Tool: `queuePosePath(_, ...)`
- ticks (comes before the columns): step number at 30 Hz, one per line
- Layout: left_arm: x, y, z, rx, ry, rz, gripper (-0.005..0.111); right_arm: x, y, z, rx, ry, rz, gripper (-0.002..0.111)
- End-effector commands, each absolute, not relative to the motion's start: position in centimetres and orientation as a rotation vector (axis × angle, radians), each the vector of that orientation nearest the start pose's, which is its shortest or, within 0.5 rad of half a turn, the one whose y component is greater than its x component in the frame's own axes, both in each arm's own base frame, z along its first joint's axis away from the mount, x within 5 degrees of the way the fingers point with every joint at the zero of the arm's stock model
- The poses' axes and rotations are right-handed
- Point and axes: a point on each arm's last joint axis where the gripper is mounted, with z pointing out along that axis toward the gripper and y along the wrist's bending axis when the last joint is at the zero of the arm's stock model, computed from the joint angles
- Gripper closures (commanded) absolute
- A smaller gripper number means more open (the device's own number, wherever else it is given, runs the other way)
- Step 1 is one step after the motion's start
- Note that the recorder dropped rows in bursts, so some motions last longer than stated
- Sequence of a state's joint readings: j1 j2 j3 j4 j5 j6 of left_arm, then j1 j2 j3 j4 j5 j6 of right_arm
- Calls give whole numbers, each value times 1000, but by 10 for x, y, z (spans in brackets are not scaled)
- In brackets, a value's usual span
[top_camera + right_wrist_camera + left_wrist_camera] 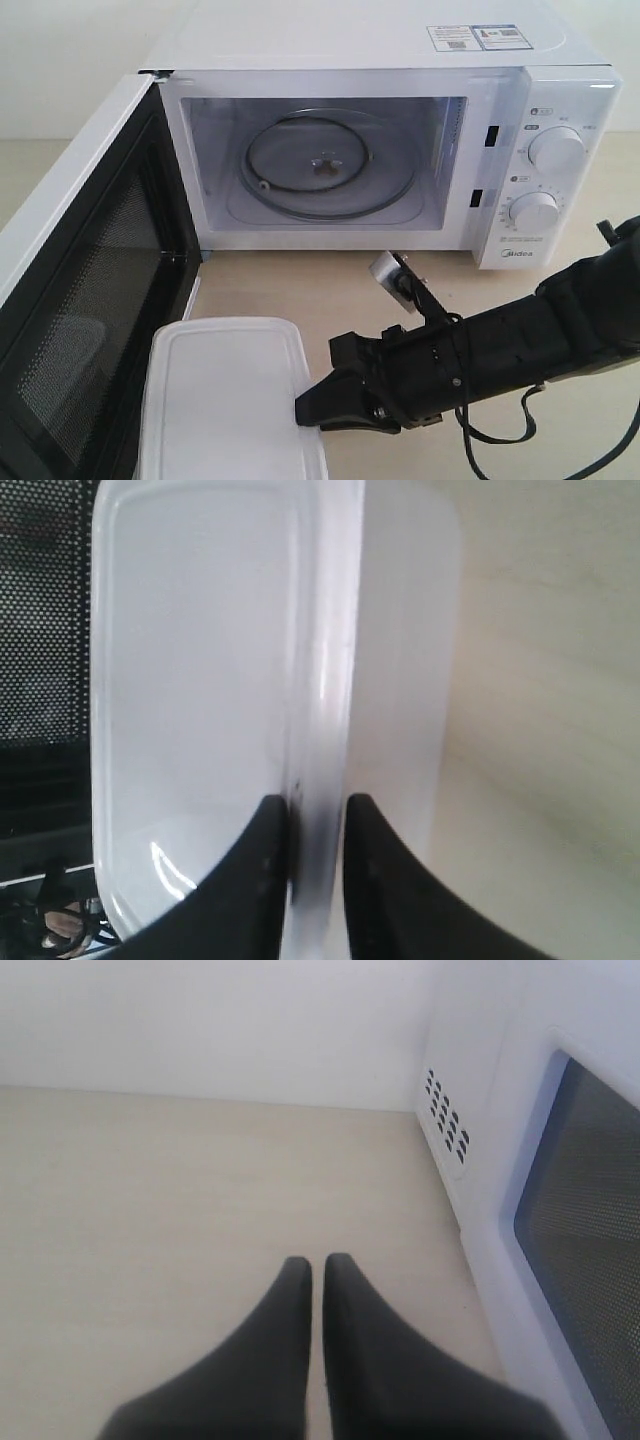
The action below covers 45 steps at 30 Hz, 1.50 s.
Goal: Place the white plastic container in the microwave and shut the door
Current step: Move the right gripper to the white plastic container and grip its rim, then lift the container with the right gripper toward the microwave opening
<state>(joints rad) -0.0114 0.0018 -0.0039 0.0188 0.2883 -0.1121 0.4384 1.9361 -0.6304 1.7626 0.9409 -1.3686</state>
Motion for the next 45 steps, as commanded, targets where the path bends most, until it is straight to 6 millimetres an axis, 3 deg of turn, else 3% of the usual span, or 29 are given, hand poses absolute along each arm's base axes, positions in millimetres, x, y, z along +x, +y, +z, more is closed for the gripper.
queuePosePath(1,55,0,187,-88,1773,-75,102,221,178,97,-289,2675,1402,108)
queuePosePath(7,55,0,187,-88,1773,-75,102,224,176,114,-221,2653,1358,108)
queuePosePath(13,55,0,187,-88,1773,-75,102,222,173,144,-163,2583,1345,108)
queuePosePath(23,55,0,187,-88,1773,-75,102,185,149,179,-101,2495,1278,108)
queuePosePath(34,55,0,187,-88,1773,-75,102,152,132,198,-45,2414,1319,108)
queuePosePath(39,55,0,187,-88,1773,-75,102,150,129,205,-5,2382,1318,108)
queuePosePath(45,55,0,187,-88,1773,-75,102,153,117,209,143,2363,1169,108)
